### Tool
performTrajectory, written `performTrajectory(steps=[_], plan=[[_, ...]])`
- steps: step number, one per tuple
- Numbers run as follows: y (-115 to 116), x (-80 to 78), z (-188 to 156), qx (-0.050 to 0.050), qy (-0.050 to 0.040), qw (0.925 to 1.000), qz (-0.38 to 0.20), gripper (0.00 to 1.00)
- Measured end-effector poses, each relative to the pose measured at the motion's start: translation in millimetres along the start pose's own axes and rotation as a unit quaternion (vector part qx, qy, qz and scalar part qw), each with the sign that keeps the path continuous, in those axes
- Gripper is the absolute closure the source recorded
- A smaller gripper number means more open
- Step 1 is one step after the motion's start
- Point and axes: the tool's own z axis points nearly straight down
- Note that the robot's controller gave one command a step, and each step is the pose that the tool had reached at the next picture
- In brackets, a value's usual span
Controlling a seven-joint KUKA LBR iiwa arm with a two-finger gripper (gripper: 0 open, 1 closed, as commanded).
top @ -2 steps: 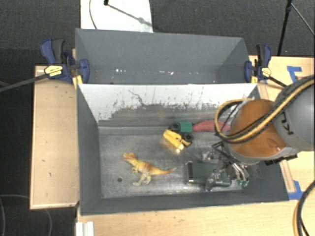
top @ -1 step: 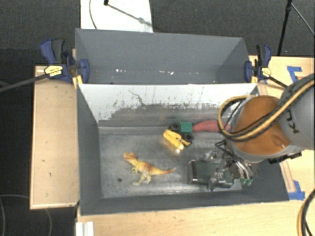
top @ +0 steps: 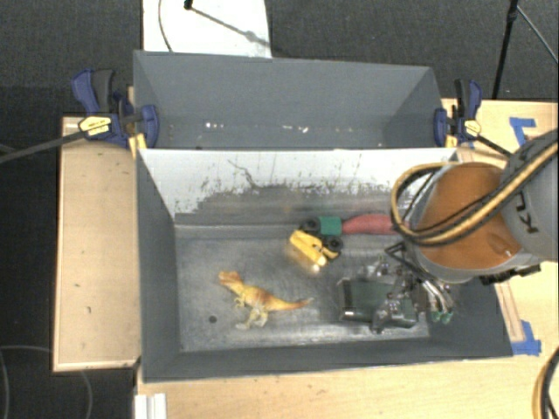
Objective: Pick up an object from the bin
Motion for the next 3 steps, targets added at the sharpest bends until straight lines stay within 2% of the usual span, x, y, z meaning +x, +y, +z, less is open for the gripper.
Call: performTrajectory(steps=[2,3], plan=[[0.2,3.0,-31.7,0.000,0.0048,1.0000,-0.001,1.00],[0.0,0.9,-50.2,0.000,0.0001,1.0000,-0.002,1.00]])
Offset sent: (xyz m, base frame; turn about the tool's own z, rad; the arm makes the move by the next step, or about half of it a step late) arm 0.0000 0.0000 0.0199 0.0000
